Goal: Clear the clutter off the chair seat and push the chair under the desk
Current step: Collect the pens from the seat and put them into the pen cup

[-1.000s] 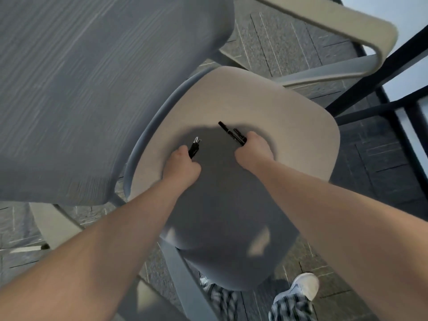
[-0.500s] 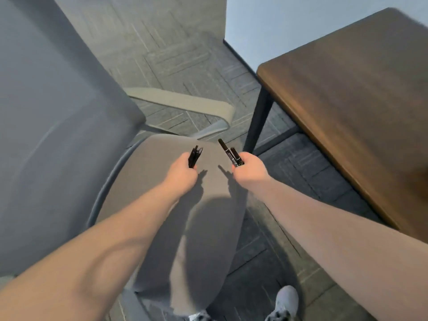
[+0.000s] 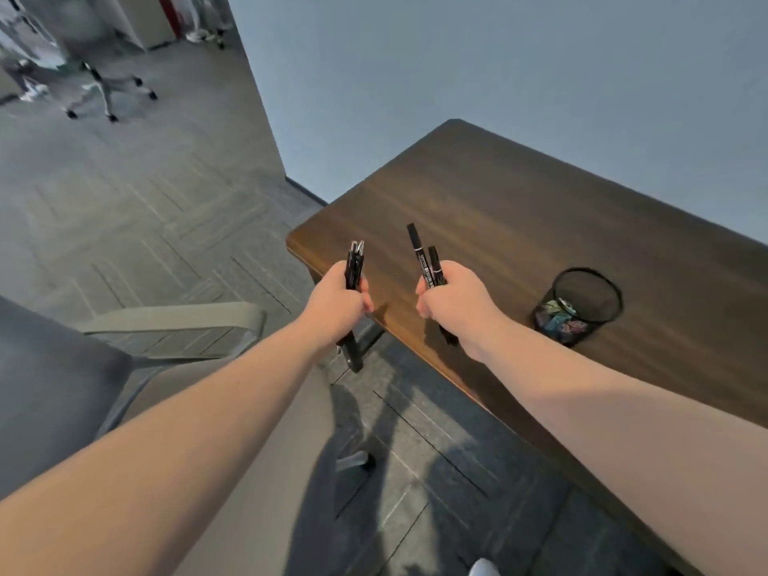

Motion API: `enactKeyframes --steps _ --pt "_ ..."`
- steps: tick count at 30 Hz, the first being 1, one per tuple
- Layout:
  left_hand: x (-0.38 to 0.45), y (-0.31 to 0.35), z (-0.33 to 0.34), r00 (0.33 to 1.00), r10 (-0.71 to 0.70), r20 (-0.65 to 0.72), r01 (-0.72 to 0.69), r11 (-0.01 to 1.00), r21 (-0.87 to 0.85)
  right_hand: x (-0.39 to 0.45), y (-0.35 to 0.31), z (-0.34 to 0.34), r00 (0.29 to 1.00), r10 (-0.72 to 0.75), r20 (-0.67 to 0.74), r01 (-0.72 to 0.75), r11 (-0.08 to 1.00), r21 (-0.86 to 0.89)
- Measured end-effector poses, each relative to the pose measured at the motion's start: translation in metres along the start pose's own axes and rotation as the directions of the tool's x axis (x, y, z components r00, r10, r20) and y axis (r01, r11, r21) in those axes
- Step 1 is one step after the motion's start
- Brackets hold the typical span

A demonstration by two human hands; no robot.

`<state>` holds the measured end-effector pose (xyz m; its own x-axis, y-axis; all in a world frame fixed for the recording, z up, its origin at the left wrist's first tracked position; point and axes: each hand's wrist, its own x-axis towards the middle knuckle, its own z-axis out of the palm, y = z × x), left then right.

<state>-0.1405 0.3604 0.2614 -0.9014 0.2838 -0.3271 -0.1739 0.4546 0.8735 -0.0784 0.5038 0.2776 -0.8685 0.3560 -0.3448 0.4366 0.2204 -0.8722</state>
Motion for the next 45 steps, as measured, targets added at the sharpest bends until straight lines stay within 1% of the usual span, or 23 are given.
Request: enactKeyframes --steps 5,8,13,19,25,29,33,40,45 --pt "0.013 0.052 0.067 0.996 0.042 0.075 -0.043 0.999 0.012 0.005 0.009 -0.08 0.997 -0.004 -0.083 0.007 1.0 0.029" --pt "0.017 0.078 0.107 0.988 0.079 0.132 -0.079 0.997 -0.01 0.008 0.017 -0.12 0.99 0.003 -0.141 0.006 0.998 0.062" --pt "0.017 0.116 0.169 0.976 0.132 0.173 -0.109 0.985 -0.135 0.012 0.032 -0.175 0.97 0.008 -0.241 0.024 0.991 0.132" --pt "0.02 0.14 0.222 0.974 0.179 0.137 -0.143 0.96 -0.241 0.022 0.052 -0.21 0.961 0.024 -0.276 0.041 0.972 0.23" --pt "0.029 0.133 0.25 0.978 0.147 0.149 -0.112 0.969 -0.218 0.036 0.072 -0.216 0.968 0.052 -0.246 0.028 0.951 0.309" --pt "0.035 0.122 0.257 0.982 0.127 0.14 -0.101 0.979 -0.175 0.045 0.081 -0.21 0.97 0.036 -0.241 0.029 0.965 0.261" --pt "0.04 0.111 0.26 0.984 0.112 0.136 -0.095 0.987 -0.127 0.047 0.091 -0.207 0.969 0.048 -0.244 -0.004 0.984 0.178" --pt "0.041 0.104 0.267 0.98 0.125 0.157 -0.11 0.989 -0.099 0.045 0.099 -0.207 0.972 -0.009 -0.236 0.022 0.998 0.052" --pt "0.039 0.1 0.268 0.974 0.123 0.189 -0.116 0.992 -0.048 0.044 0.105 -0.204 0.965 -0.022 -0.26 0.015 0.999 -0.029"
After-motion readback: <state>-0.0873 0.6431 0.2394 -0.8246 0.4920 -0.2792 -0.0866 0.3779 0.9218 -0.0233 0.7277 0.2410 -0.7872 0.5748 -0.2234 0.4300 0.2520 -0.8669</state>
